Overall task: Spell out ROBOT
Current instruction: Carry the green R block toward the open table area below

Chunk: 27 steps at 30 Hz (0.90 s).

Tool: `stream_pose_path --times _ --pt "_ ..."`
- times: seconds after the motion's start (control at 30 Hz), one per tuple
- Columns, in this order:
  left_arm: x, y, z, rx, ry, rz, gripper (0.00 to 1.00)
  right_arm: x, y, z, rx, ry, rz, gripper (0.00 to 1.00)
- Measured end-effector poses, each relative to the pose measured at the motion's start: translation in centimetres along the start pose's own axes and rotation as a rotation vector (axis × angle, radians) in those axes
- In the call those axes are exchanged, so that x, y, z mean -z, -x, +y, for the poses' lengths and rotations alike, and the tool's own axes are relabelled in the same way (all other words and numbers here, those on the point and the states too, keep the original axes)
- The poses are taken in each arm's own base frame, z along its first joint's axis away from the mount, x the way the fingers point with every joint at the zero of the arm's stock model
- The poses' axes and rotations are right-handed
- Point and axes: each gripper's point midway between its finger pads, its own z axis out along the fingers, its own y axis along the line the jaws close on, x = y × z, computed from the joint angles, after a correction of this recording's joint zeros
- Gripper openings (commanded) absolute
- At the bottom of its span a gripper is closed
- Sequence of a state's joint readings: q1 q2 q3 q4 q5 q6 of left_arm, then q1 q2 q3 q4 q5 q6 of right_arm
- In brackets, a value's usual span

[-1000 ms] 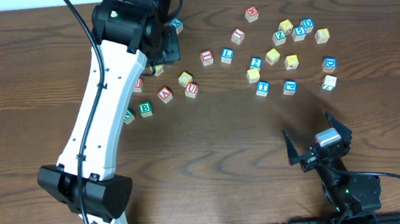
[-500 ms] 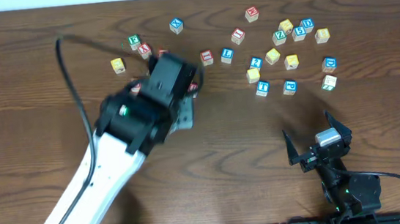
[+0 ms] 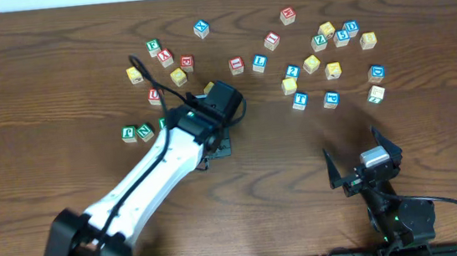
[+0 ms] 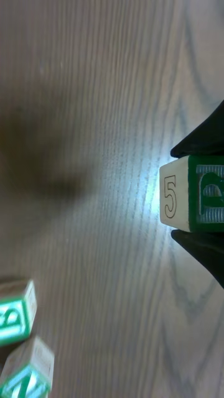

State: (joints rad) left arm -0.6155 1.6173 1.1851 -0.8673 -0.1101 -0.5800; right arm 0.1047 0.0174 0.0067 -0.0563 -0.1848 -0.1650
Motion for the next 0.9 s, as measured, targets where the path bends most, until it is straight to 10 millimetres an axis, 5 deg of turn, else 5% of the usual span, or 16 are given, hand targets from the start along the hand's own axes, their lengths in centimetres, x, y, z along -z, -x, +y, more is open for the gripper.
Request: stream_pose_path --times 0.13,0.3,0.5,0.9 --pt "-2.3 0.0 -0.8 -0.004 0.005 0.031 0.07 0.0 0.0 0.0 0.0 0.0 0.0 0.99" --pt "-2.7 1.5 -2.3 0.009 -0.056 -0.032 0.07 0.0 0.0 0.0 0.0 0.0 0.0 0.99" --pt "-6.0 -0.6 -1.6 0.014 -0.058 -0.031 0.07 0.0 0.0 0.0 0.0 0.0 0.0 0.99" --pt "-7.7 -1.2 -1.2 0.008 -0.067 -0.062 0.07 0.0 0.0 0.0 0.0 0.0 0.0 0.99"
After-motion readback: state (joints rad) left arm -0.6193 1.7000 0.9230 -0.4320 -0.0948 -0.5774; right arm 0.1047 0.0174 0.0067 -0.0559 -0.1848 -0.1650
